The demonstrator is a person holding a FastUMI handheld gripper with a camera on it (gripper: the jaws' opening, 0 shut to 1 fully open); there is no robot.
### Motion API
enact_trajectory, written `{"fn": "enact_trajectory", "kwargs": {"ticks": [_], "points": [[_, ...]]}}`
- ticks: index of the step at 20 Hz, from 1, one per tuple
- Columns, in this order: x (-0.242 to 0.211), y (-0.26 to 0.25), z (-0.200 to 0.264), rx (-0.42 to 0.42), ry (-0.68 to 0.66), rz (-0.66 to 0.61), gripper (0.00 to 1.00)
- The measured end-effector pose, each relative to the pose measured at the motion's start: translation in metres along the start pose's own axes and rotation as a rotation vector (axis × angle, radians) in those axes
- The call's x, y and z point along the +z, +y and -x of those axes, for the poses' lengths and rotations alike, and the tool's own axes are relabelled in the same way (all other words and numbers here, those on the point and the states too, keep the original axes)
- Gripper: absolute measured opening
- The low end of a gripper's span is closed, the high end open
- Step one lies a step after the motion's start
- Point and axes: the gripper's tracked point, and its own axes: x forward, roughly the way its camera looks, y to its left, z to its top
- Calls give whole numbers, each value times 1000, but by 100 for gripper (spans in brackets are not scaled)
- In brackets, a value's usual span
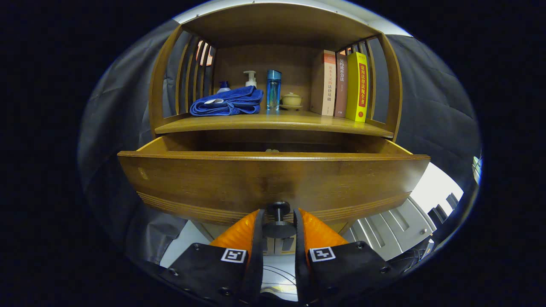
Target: Pull open the drawer, take out the items inside it, and place them on the countertop above the cabinet.
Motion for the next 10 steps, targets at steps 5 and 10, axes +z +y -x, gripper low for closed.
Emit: {"fn": "enact_trajectory", "kwargs": {"ticks": [5,10], "points": [[-4,1,10,12,19,2,40],[-11,0,23,16,52,0,40]]}}
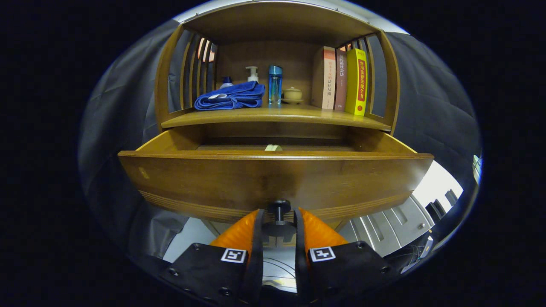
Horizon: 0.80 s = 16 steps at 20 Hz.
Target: Pull open the drawer, take out the items inside it, and place them on the countertop above the cabinet.
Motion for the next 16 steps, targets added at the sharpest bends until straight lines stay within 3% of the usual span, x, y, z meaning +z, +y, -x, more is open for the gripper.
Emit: {"fn": "enact_trajectory", "kwargs": {"ticks": [4,5,13,16], "points": [[-7,0,13,1,5,2,40],[-7,-1,16,-1,3,-1,35],[-14,-4,40,-7,-12,41,34],[-12,-7,43,-28,2,35,48]]}}
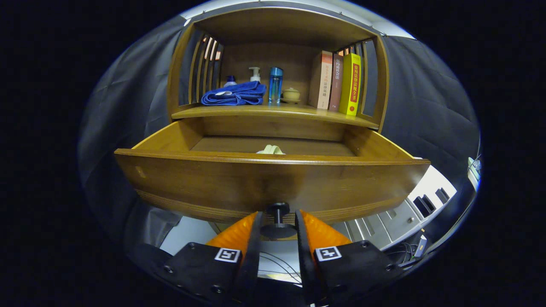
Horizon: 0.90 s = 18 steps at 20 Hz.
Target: Pull open the drawer, take out the items inside it, and place them on the countertop above the cabinet.
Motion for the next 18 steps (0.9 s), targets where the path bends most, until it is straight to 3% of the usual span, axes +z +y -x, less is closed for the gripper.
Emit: {"fn": "enact_trajectory", "kwargs": {"ticks": [3,7,12,18], "points": [[30,1,12,-8,-49,15,57],[69,9,31,11,-107,29,85],[123,10,44,12,-172,-16,95],[159,15,14,43,-167,-12,98]]}}
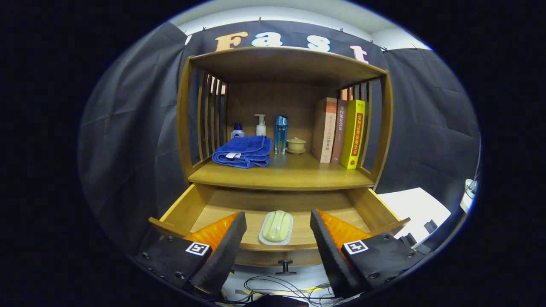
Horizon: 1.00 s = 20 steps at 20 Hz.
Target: Pull open the drawer, take out the items inside it, and place them on the countertop above the cabinet.
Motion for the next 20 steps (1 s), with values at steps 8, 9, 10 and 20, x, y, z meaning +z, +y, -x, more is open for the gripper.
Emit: {"fn": "enact_trajectory", "kwargs": {"ticks": [8,9,10,20], "points": [[-34,5,-84,36,205,-17,98],[-41,6,-93,38,232,-10,98],[-51,6,-99,37,265,-6,98],[-123,4,-134,-18,536,-91,83]]}}
